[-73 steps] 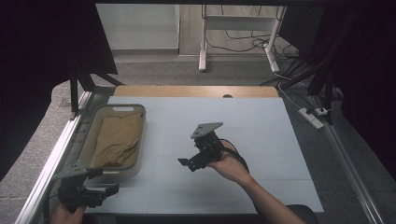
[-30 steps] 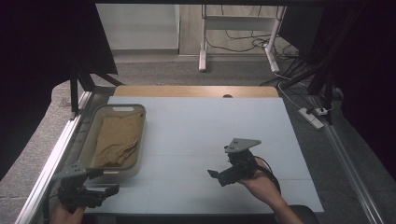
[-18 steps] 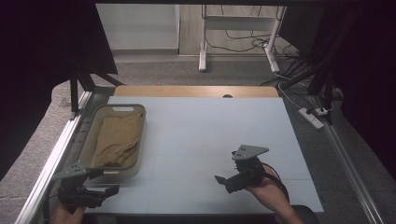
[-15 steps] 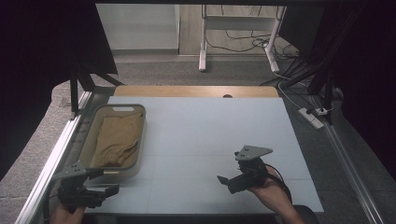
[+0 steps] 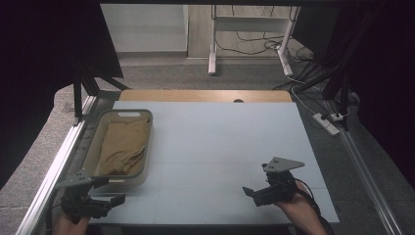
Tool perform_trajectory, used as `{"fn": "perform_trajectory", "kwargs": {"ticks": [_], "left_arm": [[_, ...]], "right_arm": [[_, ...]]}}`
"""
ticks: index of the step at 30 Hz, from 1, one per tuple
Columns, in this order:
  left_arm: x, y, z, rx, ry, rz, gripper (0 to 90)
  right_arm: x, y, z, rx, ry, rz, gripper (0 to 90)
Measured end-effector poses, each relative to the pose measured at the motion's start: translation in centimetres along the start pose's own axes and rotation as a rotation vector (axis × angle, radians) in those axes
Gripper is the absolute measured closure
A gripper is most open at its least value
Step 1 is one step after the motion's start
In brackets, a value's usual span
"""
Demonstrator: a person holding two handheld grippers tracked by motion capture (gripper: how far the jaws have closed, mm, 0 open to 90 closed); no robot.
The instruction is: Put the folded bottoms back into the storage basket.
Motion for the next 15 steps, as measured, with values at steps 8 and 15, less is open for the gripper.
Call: {"fn": "perform_trajectory", "kwargs": {"ticks": [8,15], "left_arm": [[0.0,0.0,0.0,0.001,-0.001,-0.001,1.8],[0.0,-0.1,0.0,0.002,-0.002,-0.004,1.8]], "right_arm": [[-0.9,1.6,1.4,0.003,0.030,-0.054,0.0],[-1.4,2.4,2.4,-0.013,0.053,-0.084,0.0]]}}
Point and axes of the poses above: each handheld gripper's, and its own axes: z roughly backward along the jaws, y roughly out of its underside, x roughly to its left, the point moved 1 cm from there along -z, roughly forward along the jaws, and after that the axes turned 4 degrees about x, right-handed, at the moved point
